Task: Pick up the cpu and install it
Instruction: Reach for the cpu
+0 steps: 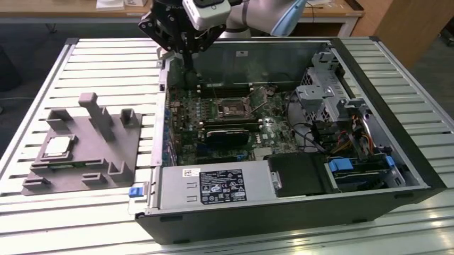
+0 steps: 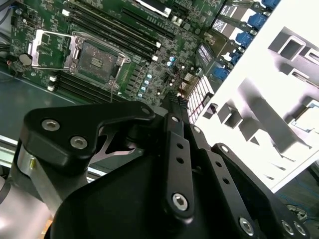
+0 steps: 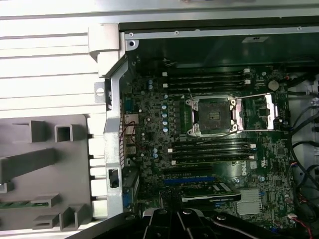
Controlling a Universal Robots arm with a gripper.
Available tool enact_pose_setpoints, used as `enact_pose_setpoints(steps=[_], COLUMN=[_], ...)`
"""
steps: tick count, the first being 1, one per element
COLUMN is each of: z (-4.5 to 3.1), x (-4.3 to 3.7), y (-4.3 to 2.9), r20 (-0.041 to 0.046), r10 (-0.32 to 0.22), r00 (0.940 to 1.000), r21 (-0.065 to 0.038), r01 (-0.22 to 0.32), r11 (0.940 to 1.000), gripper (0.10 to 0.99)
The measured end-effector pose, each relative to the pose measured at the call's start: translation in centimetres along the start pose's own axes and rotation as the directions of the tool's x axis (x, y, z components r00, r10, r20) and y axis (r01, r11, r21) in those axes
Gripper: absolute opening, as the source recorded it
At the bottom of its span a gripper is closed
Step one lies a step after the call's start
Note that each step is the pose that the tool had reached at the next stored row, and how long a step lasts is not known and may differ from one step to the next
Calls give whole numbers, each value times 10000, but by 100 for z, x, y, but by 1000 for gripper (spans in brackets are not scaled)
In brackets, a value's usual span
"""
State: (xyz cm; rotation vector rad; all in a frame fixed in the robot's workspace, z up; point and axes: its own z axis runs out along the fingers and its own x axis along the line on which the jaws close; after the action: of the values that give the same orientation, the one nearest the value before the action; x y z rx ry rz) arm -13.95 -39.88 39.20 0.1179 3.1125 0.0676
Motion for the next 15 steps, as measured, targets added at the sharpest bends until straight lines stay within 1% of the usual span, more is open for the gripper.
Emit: enact_pose_setpoints(steps=[4,9,12,15], z=[1,4,6,8], x=[23,76,126,197], y=[-1,-5,-6,-8], r20=[0,-3,-6,-8], r10=[1,0,1,0], r00=[10000,10000,10000,10000], r21=[0,0,1,1], r01=[-1,0,-1,0], r11=[10000,10000,10000,10000], gripper=[106,106,106,106])
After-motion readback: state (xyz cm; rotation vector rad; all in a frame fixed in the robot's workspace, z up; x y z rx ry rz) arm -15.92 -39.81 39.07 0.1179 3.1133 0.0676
